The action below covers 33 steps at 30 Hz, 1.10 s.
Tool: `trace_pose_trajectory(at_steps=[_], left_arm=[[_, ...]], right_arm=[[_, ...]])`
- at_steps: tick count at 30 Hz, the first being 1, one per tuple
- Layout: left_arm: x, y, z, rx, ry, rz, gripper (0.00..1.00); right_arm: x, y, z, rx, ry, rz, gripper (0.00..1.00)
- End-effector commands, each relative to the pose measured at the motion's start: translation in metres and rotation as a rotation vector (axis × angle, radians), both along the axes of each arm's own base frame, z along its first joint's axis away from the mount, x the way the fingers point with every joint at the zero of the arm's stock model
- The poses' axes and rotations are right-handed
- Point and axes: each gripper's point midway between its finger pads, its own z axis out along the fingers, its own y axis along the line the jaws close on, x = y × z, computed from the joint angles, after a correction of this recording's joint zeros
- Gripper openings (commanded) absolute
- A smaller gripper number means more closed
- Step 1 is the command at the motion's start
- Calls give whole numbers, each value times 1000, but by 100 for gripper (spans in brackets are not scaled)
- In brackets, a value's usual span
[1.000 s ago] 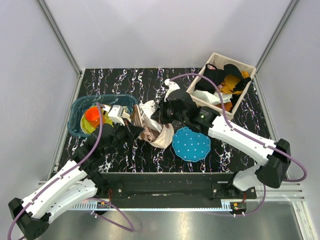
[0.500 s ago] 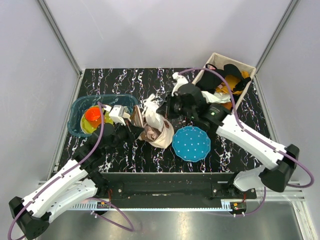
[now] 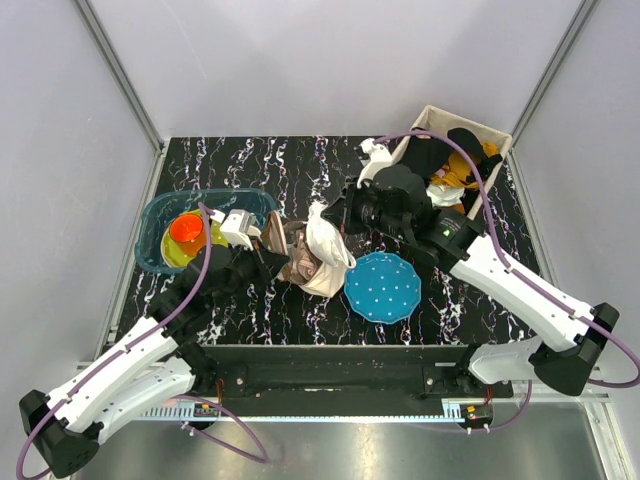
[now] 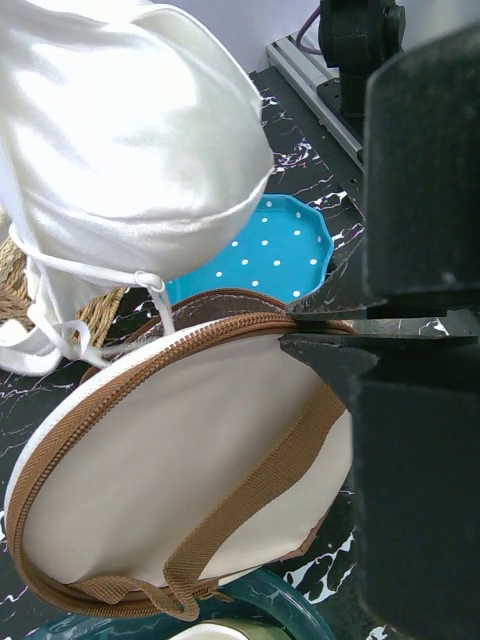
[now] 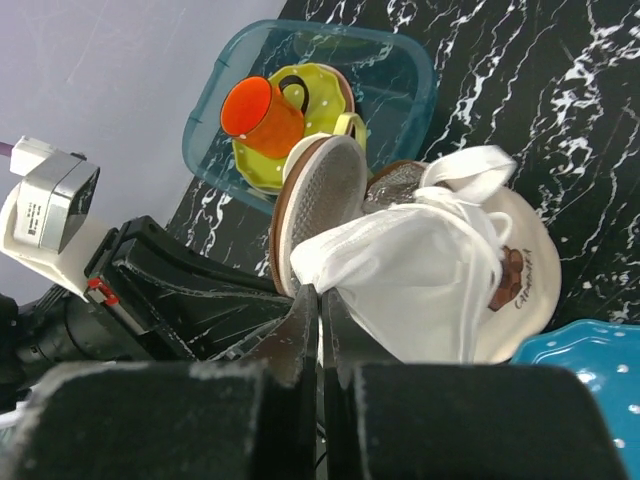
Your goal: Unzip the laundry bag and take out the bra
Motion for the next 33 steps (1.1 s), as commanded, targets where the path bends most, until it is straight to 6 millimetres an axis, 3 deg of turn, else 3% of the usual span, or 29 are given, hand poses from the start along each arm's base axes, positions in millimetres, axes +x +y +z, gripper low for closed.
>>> trace_pose_trajectory(at_steps=[1, 5, 12, 16, 20, 23, 24, 26, 27, 29, 30, 32, 33], left_arm=[[4, -7, 24, -61, -54, -15, 0], [3, -7, 27, -65, -57, -20, 0], [2, -6, 27, -58, -55, -22, 0], [1, -6, 27, -61, -53, -23, 0], [-1, -4, 26, -53, -49, -22, 0], [0, -5, 23, -48, -43, -22, 0], [0, -6, 23, -50, -43, -23, 0], [3, -7, 20, -51, -39, -21, 0], [0, -12, 20, -56, -30, -47, 0], [0, -16, 18, -57, -19, -64, 0], [0, -17, 19, -60, -18, -66, 0], [-1, -17, 21, -64, -19, -72, 0], [-2, -16, 21, -62, -19, -71, 0]], right_arm=[[15, -16, 52, 31, -154, -69, 0], [37, -39, 67, 45, -169, -122, 0], [108, -123, 86, 24, -197, -345, 0], [142, -186, 79, -37, -207, -544, 0], [162, -230, 61, -101, -192, -688, 0], [175, -259, 32, -211, -198, -815, 0], [181, -264, 0, -271, -154, -836, 0], [192, -272, -32, -321, -95, -854, 0], [201, -271, -67, -357, -28, -840, 0], [211, -268, -102, -375, 48, -815, 0], [218, -268, -131, -404, 108, -802, 0], [218, -271, -150, -443, 175, -810, 0], [219, -272, -143, -438, 174, -826, 0]])
